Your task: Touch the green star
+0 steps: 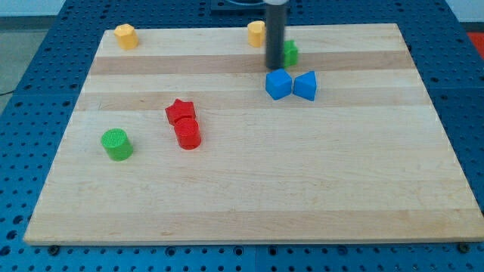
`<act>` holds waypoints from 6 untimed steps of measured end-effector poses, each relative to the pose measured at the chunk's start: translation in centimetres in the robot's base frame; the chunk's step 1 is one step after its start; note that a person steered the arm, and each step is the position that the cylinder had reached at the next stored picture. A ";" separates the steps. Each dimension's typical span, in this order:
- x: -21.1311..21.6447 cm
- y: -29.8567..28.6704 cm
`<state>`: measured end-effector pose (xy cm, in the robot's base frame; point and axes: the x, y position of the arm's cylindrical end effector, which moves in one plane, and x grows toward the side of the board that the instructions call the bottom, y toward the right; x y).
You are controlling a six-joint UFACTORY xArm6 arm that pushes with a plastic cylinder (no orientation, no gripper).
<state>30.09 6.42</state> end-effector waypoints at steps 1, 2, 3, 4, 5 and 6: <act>-0.9 5.1; -1.5 6.4; 0.2 1.6; -1.3 -4.0; -4.5 -2.6; -2.5 -1.5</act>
